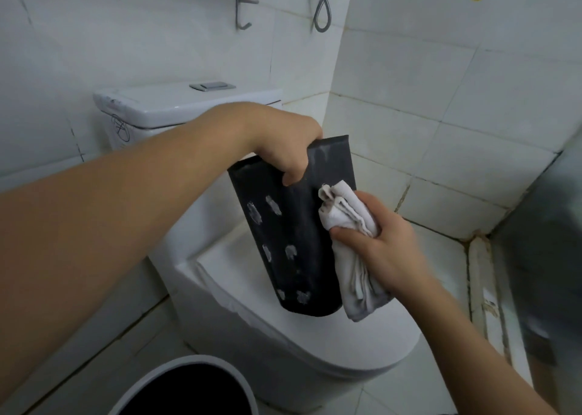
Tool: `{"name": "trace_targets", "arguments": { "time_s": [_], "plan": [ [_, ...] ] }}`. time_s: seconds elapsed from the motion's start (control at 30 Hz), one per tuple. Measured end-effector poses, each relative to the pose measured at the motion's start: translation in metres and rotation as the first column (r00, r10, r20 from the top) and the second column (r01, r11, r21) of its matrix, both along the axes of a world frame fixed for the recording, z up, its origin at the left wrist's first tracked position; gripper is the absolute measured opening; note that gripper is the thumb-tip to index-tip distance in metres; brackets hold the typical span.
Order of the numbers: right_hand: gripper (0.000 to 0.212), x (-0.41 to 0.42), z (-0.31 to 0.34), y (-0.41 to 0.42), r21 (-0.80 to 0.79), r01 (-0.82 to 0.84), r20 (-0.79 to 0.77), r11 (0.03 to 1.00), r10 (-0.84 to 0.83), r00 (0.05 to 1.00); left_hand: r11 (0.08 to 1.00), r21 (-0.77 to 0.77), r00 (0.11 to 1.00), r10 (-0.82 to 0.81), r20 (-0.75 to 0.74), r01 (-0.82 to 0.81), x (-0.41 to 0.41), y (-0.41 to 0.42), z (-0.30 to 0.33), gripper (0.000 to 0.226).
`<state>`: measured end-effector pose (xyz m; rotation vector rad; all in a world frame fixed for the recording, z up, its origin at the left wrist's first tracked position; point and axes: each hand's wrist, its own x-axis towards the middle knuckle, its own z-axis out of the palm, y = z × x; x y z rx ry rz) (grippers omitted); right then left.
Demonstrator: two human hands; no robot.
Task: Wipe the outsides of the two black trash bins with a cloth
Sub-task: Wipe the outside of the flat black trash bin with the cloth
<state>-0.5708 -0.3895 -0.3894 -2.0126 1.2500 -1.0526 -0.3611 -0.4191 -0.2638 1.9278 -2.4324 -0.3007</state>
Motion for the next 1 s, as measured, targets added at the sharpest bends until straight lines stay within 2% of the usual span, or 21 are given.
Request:
{"name": "trace_targets", "arguments": {
  "time_s": [0.1, 0.27, 0.47, 0.63, 0.77, 0.9, 1.0],
  "plan": [
    [0.040, -0.007, -0.004, -0.004, 0.027, 0.009, 0.021, 1.000, -0.010, 1.000, 0.999, 0.024, 0.999, -0.024, -0.041, 0.025, -0.005, 0.000, 0.000, 0.069],
    [0.040, -0.018, -0.003, -0.005, 0.043, 0.001, 0.077, 0.999, -0.004, 0.997, 0.997, 0.034, 0.974, -0.060, -0.220, 0.069, -0.015, 0.001, 0.017, 0.084],
    [0.039, -0.025, 0.003, -0.002, 0.057, -0.036, 0.159, 0.998, 0.026, 0.987, 0.996, -0.048, 0.968, -0.085, -0.238, 0.075, -0.032, -0.002, 0.037, 0.052],
    [0.038, -0.035, 0.004, 0.000, 0.074, -0.033, 0.197, 0.997, 0.018, 0.980, 0.990, -0.136, 0.976, -0.068, -0.206, 0.040, -0.042, -0.013, 0.028, 0.044],
    [0.039, -0.039, 0.003, 0.002, 0.079, -0.030, 0.184, 0.996, 0.015, 0.983, 0.974, -0.224, 0.960, -0.086, -0.268, 0.025, -0.041, -0.019, 0.019, 0.030],
    [0.040, -0.042, 0.002, 0.001, 0.079, -0.004, 0.184, 0.997, -0.011, 0.983, 0.990, -0.085, 0.959, -0.133, -0.251, 0.115, -0.026, -0.011, 0.019, 0.012],
    [0.040, -0.039, 0.003, 0.003, 0.077, -0.010, 0.179, 0.997, -0.004, 0.984, 0.991, -0.006, 0.927, -0.124, -0.355, 0.131, -0.014, -0.009, 0.014, 0.020]
  ]
}}
